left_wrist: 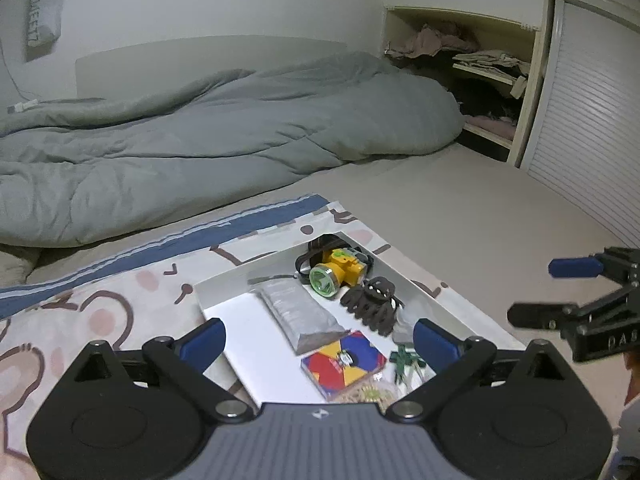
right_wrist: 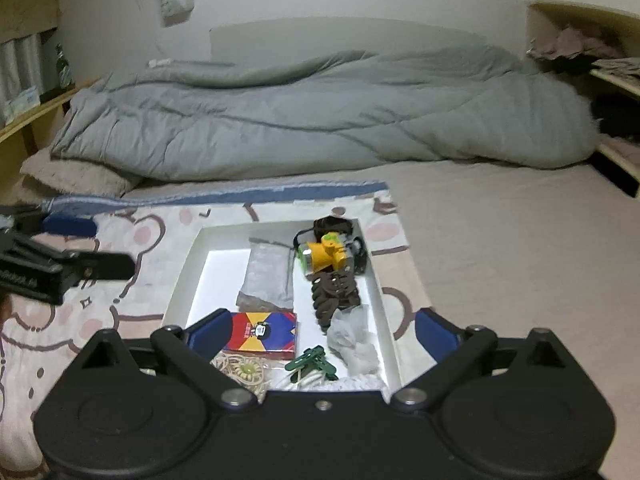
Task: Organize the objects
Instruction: 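Open both tools and lift them away from the tray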
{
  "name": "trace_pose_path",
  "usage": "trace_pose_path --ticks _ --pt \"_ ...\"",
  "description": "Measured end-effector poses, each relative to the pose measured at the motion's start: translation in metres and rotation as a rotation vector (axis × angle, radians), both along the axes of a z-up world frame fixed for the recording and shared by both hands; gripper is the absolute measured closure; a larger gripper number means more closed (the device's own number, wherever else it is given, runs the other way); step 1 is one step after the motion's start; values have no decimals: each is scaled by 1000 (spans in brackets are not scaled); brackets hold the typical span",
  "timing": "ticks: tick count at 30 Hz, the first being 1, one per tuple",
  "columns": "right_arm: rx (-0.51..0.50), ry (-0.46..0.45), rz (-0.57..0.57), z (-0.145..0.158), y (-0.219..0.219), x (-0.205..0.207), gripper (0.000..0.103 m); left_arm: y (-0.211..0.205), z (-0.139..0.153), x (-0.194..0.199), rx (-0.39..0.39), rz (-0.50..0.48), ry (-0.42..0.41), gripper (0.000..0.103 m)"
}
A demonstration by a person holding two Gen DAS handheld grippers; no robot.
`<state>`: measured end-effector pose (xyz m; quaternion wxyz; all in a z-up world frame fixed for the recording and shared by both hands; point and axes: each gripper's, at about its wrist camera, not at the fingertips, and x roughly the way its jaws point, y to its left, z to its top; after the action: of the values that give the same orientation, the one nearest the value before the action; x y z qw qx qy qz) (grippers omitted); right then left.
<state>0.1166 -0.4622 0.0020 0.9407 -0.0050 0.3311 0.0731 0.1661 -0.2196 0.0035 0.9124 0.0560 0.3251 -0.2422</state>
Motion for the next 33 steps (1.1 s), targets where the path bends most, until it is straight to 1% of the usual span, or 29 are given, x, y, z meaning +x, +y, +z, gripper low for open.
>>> trace_pose_path --ticks 6,13,18,22,28,33 --pt "17 -48 -33 18 8 -36 2 9 14 -39 9 34 3 4" --pt "32 -89 -32 31 19 -74 1 21 26 -77 5 84 1 3" --pt "-18 -130 -62 36 31 -100 1 27 29 -102 28 108 -1 2" --pt "-58 -121 -90 33 42 -111 0 35 27 -116 24 146 5 0" --pt "-39 -89 -97 24 46 -123 0 49 18 -130 45 232 12 0" --pt "-46 -73 -106 16 50 -129 0 62 5 -130 9 264 59 0"
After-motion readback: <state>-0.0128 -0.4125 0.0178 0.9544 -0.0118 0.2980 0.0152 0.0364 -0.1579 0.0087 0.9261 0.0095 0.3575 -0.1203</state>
